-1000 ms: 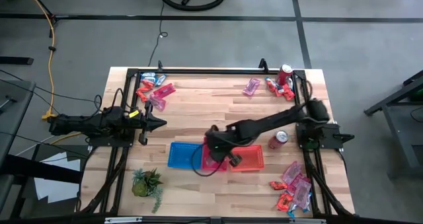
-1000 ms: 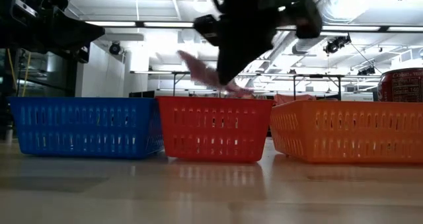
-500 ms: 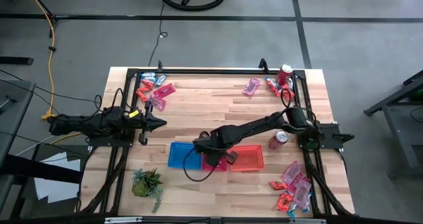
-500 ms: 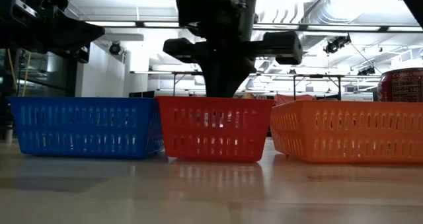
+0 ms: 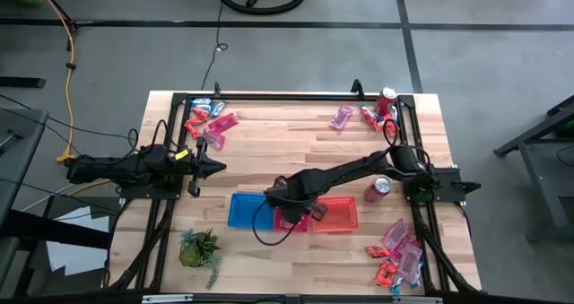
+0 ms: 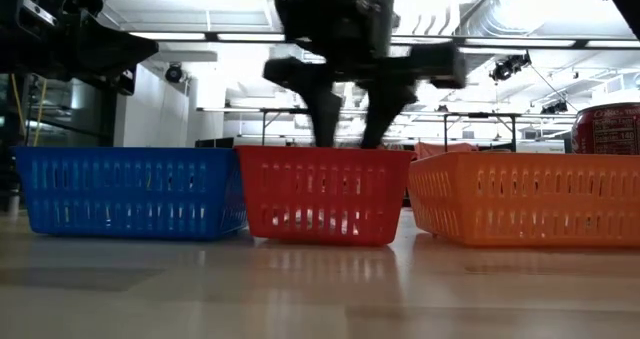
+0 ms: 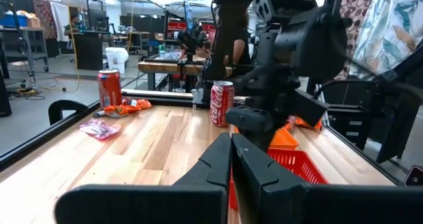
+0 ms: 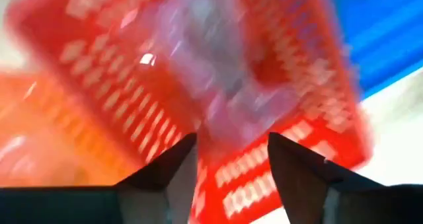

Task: Sort candy
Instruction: Put the red candy pack into the red bin

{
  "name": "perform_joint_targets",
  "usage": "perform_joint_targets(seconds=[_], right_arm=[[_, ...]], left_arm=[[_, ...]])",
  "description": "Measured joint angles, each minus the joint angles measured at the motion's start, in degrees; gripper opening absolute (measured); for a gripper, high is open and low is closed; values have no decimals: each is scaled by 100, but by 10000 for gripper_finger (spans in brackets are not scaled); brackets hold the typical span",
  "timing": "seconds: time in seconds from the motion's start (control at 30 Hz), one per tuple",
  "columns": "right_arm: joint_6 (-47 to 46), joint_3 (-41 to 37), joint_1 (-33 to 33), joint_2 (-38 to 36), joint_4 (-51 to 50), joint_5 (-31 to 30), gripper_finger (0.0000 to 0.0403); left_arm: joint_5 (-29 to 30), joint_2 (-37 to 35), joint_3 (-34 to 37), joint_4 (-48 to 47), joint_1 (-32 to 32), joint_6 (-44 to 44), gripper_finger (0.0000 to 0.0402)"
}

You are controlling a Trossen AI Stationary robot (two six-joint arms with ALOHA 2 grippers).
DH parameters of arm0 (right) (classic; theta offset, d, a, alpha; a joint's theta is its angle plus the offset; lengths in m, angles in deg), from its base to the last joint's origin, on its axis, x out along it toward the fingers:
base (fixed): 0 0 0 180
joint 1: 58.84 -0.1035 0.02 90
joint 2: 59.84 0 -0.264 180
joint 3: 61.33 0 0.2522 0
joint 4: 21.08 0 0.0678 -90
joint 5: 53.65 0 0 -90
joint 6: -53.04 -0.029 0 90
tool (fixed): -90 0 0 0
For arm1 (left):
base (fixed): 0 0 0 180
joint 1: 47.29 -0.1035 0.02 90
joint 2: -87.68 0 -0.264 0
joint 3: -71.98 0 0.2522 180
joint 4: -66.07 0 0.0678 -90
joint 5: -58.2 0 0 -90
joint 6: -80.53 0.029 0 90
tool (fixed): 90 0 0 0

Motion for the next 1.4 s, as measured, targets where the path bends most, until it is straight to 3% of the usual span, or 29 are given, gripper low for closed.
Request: perform_joint_targets(seconds=[0.23,0.37,0.7,0.93,1.2,1.4], right_arm=[[-2036,-9,547,-696,-735,374,192],[-3093,-9,1016,-1302,-757,183,176],[-4597,-11,2010,-2303,-969,42,141],[-5105,-13,1666,-2732,-1529,-456,118],[-6204,-17,888,-3276,-1998,-1024,10],[-7599,-52,364,-3875,-2509,-1839,8]], left_arm=[[-1,0,0,-1,0,0,1],[0,0,0,-1,-1,0,1],[-1,0,0,-1,-2,0,1],[1,0,1,0,-1,0,1],[2,0,0,73,0,4,1],[1,0,0,692,2,-393,1]])
